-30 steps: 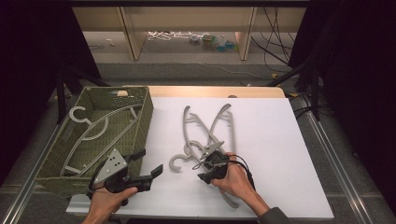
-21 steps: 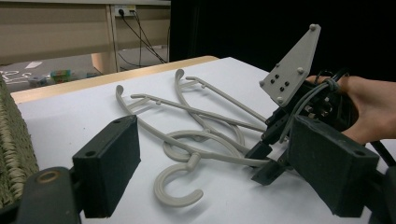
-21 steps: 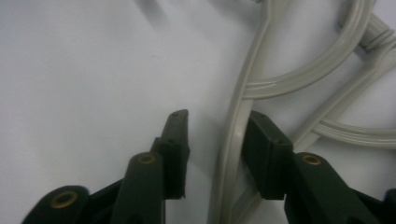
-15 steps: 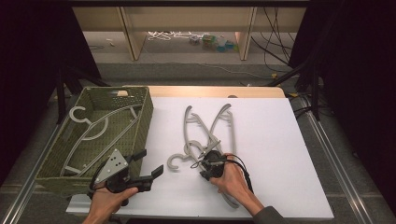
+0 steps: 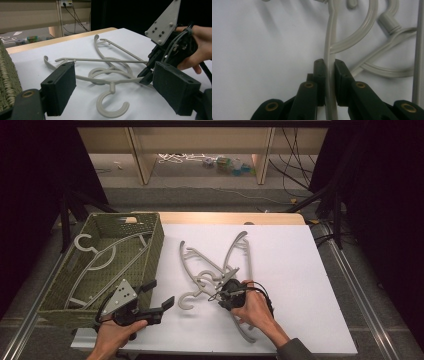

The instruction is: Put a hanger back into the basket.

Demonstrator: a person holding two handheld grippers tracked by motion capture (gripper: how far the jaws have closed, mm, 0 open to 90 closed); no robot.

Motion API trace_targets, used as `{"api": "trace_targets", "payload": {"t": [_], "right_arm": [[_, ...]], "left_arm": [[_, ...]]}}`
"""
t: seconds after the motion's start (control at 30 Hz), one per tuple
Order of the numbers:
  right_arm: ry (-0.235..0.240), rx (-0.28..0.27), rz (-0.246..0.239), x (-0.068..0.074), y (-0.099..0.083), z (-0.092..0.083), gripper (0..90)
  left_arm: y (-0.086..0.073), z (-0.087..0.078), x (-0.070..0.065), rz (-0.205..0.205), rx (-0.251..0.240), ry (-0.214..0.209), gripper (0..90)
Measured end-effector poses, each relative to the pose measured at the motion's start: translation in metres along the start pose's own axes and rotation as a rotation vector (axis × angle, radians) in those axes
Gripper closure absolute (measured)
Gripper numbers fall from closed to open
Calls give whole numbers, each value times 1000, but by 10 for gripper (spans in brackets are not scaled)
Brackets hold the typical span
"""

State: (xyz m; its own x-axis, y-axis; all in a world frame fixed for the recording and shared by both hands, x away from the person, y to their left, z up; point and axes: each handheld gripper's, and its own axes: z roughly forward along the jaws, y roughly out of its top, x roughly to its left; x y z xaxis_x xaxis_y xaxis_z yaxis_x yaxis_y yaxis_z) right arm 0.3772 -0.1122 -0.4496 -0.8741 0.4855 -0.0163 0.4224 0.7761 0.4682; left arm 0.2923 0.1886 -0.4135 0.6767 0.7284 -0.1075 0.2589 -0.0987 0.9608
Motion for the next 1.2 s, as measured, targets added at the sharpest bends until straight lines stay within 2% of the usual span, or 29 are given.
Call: {"api": "trace_targets", "payload": {"t": [0.1,0.17,0.27,0.47,0.5,0.57,0.63,0.7,0.77,0.8,0.83,0.9,0.97,1.03,1.07,1.1,1.17,1.2], "right_arm": [[9,-8,-32,-4,-2,-11,821],[22,-10,-44,-7,-4,-16,821],[26,-29,-69,-10,-7,-24,821],[50,-51,-110,-12,-10,-44,821],[50,-55,-115,-12,-10,-47,821],[59,-66,-131,-11,-10,-54,822],[62,-75,-149,-10,-11,-59,822],[60,-89,-156,-8,-12,-65,822],[72,-94,-156,-7,-13,-71,822],[65,-101,-163,-7,-13,-74,822],[73,-109,-166,-6,-13,-77,823],[89,-115,-168,-5,-14,-83,822],[93,-126,-170,-4,-15,-89,822],[106,-135,-173,-2,-17,-95,822],[109,-142,-177,-1,-17,-97,822],[114,-149,-180,0,-18,-101,823],[128,-157,-191,2,-19,-107,823],[130,-164,-192,3,-19,-110,822]], "left_arm": [[2,0,1,8,0,6,195],[3,2,2,29,7,13,201],[5,6,0,55,39,10,210],[18,18,-1,130,107,21,233],[22,21,1,173,110,22,246],[26,26,1,206,159,24,260],[30,33,0,246,188,26,279],[32,40,-1,267,239,20,284],[34,46,-1,259,287,-2,279],[35,48,-2,267,313,-9,280],[35,50,-4,261,317,-2,283],[37,50,-6,320,343,9,292],[41,50,-8,352,372,7,299],[45,49,-11,352,379,18,299],[48,48,-11,379,391,3,301],[49,49,-14,365,379,0,304],[54,48,-16,420,381,-5,308],[55,49,-18,436,389,-20,310]]}}
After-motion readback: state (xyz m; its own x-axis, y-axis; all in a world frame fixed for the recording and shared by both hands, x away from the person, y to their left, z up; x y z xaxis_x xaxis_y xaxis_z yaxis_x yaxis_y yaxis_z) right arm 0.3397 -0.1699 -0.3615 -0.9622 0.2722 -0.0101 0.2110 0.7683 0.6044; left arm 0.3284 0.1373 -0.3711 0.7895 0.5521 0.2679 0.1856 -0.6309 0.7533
